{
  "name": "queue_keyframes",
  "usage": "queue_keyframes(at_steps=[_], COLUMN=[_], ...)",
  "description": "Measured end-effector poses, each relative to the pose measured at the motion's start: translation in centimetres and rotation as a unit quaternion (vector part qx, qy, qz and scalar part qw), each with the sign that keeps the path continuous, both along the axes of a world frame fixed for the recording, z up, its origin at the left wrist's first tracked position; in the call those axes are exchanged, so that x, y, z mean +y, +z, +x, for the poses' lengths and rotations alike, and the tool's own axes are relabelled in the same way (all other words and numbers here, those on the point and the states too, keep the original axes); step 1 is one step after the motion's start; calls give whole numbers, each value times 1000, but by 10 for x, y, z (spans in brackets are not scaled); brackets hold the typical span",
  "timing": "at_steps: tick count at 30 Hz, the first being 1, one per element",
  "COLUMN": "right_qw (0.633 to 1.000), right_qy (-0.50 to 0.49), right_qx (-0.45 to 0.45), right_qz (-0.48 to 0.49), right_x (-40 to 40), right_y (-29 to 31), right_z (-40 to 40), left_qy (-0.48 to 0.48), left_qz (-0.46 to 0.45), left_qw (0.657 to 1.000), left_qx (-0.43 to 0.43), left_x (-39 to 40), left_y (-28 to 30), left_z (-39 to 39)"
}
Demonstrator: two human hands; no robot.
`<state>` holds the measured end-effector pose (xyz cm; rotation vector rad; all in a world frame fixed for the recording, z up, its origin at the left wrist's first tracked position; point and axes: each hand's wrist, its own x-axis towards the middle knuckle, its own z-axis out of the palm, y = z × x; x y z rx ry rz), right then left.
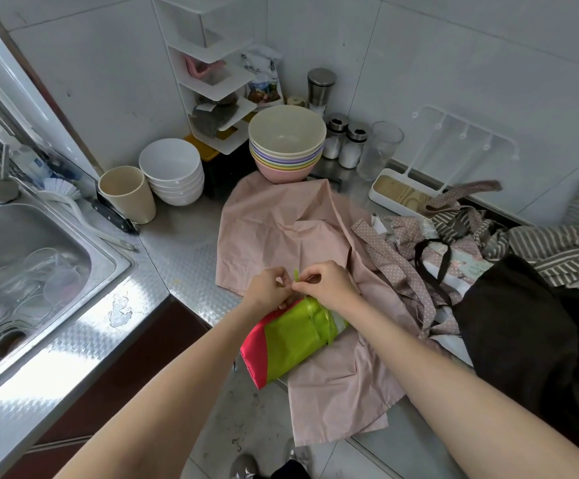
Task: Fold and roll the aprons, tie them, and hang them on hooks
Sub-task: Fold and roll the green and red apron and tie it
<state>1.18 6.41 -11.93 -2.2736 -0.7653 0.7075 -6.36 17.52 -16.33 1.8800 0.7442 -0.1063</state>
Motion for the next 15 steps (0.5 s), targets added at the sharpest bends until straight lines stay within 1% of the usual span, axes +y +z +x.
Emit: queue_keyframes(at_steps=[4, 6, 8, 11, 12, 13, 14, 15], right_qw=[1000, 1000, 999, 987, 983, 980, 981, 984], right_qy=[-1, 4, 33, 100, 113, 116, 108, 93], right_qx=[-8, -14, -42, -118, -134, -142, -142, -132], right_qz=[1, 3, 0, -48, -63, -71, -74, -69], right_x=[2, 3, 6, 11, 12, 13, 14, 14], right_y=[0, 0, -1, -2, -2, -2, -3, -4], right_z=[-1, -2, -4, -7, -10, -12, -15, -18], left_qy=[-10, -19, -7, 25, 28, 30, 30, 26], left_qz=[31, 31, -16, -146, -173, -184, -176, -146], left_qw=[999, 999, 999, 987, 983, 981, 982, 988], left_qx=[13, 13, 32, 62, 63, 60, 55, 50], left_x=[-2, -2, 1, 11, 15, 17, 19, 19], left_y=[2, 3, 2, 3, 5, 7, 8, 9], left_z=[1, 2, 2, -2, -4, -5, -6, -6])
